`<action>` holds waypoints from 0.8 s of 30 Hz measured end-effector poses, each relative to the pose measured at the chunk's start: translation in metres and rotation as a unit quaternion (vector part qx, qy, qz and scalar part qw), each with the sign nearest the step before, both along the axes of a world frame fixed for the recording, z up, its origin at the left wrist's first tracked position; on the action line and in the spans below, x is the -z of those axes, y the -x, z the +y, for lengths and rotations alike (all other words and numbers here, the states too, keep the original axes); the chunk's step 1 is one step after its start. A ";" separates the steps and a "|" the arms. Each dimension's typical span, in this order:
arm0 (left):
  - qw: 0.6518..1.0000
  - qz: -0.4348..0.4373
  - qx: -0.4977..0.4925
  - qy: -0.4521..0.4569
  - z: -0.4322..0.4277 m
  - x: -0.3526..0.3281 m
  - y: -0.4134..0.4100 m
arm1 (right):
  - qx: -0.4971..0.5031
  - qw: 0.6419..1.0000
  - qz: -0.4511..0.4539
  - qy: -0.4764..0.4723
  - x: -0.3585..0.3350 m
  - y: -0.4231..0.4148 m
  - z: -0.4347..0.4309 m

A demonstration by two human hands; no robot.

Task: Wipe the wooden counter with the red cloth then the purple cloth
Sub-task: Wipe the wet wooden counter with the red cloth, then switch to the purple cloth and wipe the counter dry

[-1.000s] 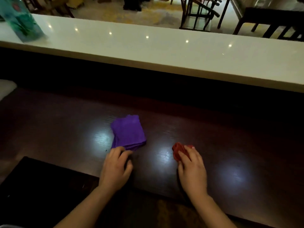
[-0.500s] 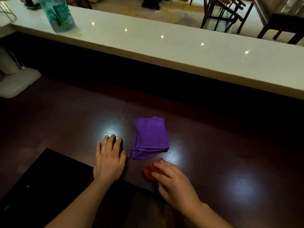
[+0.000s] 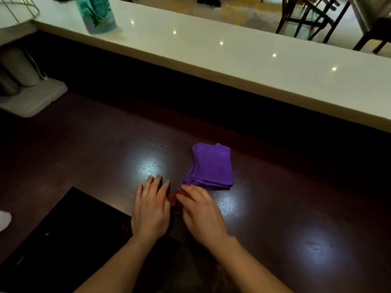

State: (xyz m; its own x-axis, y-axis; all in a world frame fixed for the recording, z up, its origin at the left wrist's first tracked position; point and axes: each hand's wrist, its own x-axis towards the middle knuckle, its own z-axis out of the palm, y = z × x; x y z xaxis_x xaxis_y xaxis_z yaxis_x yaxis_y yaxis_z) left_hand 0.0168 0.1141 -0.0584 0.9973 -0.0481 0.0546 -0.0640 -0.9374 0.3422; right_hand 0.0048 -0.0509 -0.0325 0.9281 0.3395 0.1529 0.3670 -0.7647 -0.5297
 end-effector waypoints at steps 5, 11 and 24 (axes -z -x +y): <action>0.999 -0.011 -0.002 0.036 0.003 0.003 0.000 | -0.105 0.991 0.006 0.084 -0.009 -0.031 0.007; 1.000 -0.017 -0.008 0.016 0.002 0.004 -0.002 | -0.083 0.994 -0.018 0.071 0.004 0.006 -0.085; 0.998 0.015 0.031 -0.054 0.003 0.006 -0.001 | 0.113 0.989 -0.061 -0.069 -0.017 -0.041 -0.053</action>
